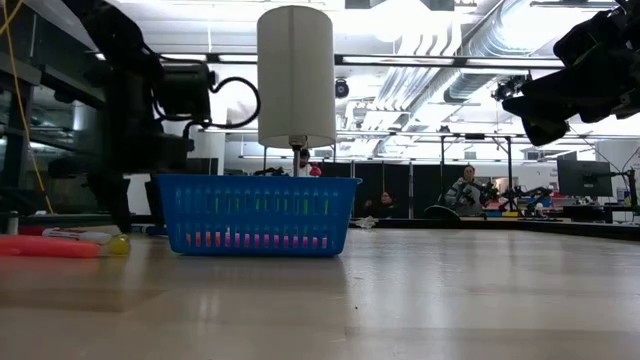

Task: Pick & Place Markers
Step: Put the white and blue marker pen into the green bin

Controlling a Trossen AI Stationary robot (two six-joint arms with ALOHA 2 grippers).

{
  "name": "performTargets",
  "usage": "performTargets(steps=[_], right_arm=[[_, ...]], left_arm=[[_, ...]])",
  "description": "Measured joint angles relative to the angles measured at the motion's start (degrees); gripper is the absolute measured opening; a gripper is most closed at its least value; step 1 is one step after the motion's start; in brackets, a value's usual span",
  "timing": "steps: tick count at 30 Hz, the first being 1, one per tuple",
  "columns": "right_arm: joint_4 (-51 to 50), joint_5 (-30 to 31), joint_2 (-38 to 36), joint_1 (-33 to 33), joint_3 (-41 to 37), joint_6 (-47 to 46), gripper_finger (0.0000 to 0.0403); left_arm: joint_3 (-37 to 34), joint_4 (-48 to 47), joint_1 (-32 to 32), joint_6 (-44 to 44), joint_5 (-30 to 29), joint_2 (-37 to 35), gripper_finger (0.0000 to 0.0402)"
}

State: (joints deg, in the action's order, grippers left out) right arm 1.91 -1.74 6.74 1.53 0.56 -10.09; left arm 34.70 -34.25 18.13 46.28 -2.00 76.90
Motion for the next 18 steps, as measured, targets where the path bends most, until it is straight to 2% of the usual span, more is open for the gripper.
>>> performTargets(steps=[18], right_arm=[[0.0, 0.02, 0.0, -0.01, 0.01, -0.01, 0.0149]], left_arm=[[0.28, -1.09, -0.08, 0.0, 1.62, 5.48, 0.0218]])
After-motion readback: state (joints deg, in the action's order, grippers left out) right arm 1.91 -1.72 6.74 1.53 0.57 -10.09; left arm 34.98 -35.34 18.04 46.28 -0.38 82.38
